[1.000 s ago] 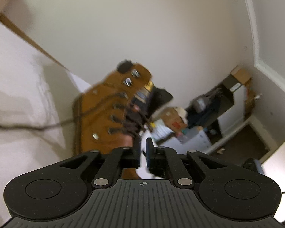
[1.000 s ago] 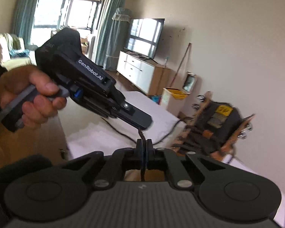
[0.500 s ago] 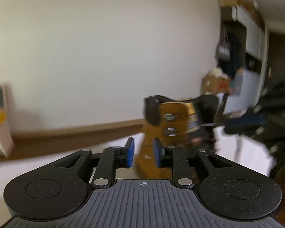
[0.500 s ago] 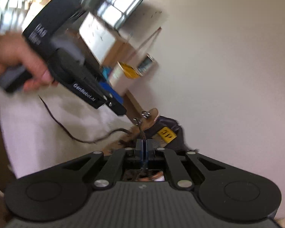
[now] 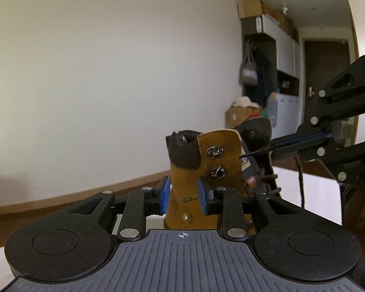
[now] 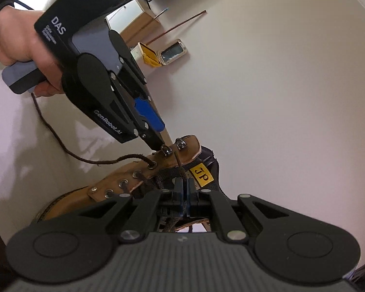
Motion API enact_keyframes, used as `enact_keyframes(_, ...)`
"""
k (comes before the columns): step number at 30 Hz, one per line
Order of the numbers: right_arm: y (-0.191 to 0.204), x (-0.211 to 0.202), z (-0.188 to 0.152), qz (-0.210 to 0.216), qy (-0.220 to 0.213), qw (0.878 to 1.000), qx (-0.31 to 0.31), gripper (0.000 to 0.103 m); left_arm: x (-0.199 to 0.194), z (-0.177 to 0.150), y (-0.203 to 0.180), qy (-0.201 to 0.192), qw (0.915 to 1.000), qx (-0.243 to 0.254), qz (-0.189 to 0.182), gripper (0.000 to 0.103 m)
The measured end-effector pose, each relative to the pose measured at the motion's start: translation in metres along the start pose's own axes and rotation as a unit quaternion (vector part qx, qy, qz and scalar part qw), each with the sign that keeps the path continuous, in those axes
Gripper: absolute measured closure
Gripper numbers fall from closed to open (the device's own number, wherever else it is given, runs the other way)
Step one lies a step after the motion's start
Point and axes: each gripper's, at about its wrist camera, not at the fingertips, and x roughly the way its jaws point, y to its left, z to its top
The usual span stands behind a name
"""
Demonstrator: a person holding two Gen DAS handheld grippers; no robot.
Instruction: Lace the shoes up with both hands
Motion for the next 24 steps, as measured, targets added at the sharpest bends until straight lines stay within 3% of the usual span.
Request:
enact_keyframes(4, 0.004, 0.001, 0.004, -0.002, 0.000, 1.000, -0.010, 0.100, 0.000, -0.002, -0.005, -0.011, 0.9998, -0.004, -0.014, 0.070)
enact_keyframes(24, 0.014, 0.014, 0.014, -0.012, 0.027, 0.997, -0.066, 0.099, 0.012, -0.004, -0.002, -0.015, 0.9997, -0.008, -0.015, 0.068)
